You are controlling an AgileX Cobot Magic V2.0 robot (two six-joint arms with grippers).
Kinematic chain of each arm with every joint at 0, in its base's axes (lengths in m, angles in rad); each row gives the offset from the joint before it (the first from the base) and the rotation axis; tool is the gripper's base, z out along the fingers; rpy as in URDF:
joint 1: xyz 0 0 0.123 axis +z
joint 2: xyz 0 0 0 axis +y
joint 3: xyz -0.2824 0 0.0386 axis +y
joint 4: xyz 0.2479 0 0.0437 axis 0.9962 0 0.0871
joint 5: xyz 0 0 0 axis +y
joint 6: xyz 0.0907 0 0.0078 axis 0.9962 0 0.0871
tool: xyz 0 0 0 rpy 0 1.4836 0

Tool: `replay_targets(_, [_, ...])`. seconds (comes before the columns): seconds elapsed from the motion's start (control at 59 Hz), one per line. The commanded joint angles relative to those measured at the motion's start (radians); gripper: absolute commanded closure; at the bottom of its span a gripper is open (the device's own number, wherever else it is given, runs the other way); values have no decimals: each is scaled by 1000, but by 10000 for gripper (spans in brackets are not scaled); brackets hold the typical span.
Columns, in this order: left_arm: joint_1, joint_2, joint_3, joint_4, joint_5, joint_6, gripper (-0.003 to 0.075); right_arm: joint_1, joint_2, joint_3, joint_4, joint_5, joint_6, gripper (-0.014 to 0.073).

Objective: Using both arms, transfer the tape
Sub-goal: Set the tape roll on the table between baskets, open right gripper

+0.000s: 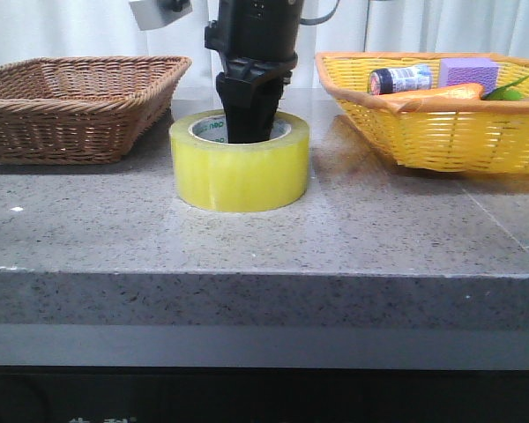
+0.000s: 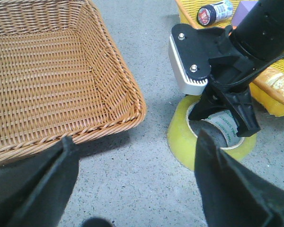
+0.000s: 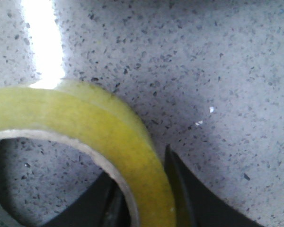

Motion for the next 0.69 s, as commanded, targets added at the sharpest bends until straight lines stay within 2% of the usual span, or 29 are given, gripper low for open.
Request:
replay_targets(0.0, [-9, -3, -33, -10, -73, 0, 209, 0, -66, -13, 1, 96, -10, 319])
replay_targets(0.068, [-9, -3, -33, -10, -73, 0, 209, 0, -71, -13, 17, 96, -7, 238])
replay_targets(0.152, [-9, -3, -33, -10, -73, 0, 209, 0, -85, -14, 23, 95, 9, 184])
replay_targets(0.44, [-9, -3, -33, -10, -73, 0, 209, -1, -217, -25, 17, 84, 111, 183])
replay_targets(0.593, [-9, -3, -33, -10, -73, 0, 209, -22, -341, -21, 34, 61, 271, 183])
replay_targets(0.677, [-9, -3, -33, -10, -73, 0, 209, -64, -411, -19, 109, 52, 362, 183])
